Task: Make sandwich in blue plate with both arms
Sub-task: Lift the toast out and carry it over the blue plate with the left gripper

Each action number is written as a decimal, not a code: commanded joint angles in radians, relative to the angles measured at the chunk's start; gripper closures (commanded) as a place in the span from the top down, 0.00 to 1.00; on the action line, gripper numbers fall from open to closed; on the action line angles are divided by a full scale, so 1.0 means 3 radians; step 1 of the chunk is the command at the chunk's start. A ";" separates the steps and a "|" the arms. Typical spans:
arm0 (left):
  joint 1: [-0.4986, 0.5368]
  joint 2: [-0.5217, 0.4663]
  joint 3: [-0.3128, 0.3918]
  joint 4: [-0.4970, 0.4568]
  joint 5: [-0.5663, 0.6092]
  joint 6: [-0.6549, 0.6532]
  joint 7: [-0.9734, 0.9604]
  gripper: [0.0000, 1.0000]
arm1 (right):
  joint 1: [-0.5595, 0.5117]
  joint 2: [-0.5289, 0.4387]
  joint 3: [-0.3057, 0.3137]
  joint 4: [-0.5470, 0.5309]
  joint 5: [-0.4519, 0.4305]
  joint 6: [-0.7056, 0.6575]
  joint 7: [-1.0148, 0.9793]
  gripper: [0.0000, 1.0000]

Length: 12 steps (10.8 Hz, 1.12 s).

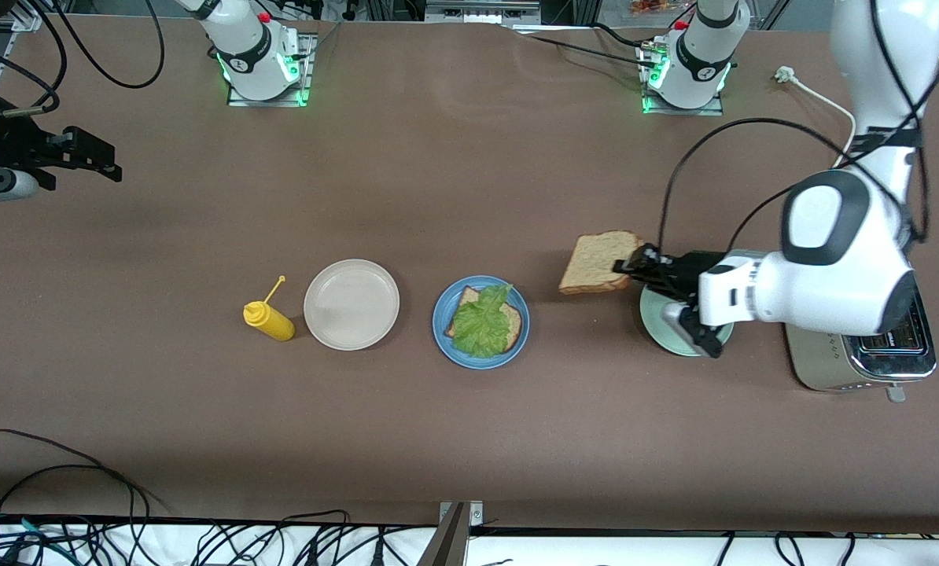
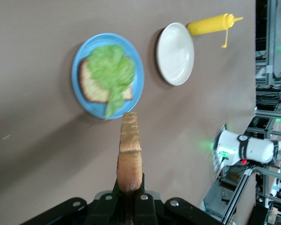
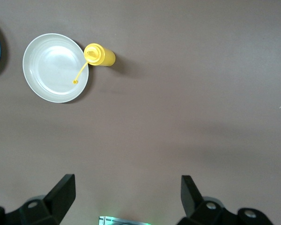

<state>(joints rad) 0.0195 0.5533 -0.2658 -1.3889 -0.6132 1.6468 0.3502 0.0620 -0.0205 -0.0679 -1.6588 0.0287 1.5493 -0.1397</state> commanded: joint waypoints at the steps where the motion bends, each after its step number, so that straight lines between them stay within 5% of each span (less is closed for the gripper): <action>1: -0.0264 0.0409 0.0022 0.0099 -0.0648 0.0446 -0.0048 0.00 | -0.0028 -0.0049 -0.0024 -0.0080 -0.0040 0.0041 -0.0030 1.00; 5: -0.0571 0.0778 0.0022 0.0099 -0.1365 0.1182 0.0003 0.00 | -0.0023 -0.0034 -0.0116 -0.0050 -0.0024 0.0031 0.0000 1.00; 12: -0.0689 0.1187 0.0027 0.0099 -0.1403 0.1414 0.0244 0.02 | -0.0028 0.0027 -0.0137 0.0109 -0.0045 0.0031 -0.0041 1.00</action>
<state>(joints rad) -0.1738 0.8740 -0.2647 -1.3870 -1.0005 2.0664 0.3835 0.0561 -0.0182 -0.1063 -1.6571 0.0285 1.5632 -0.1399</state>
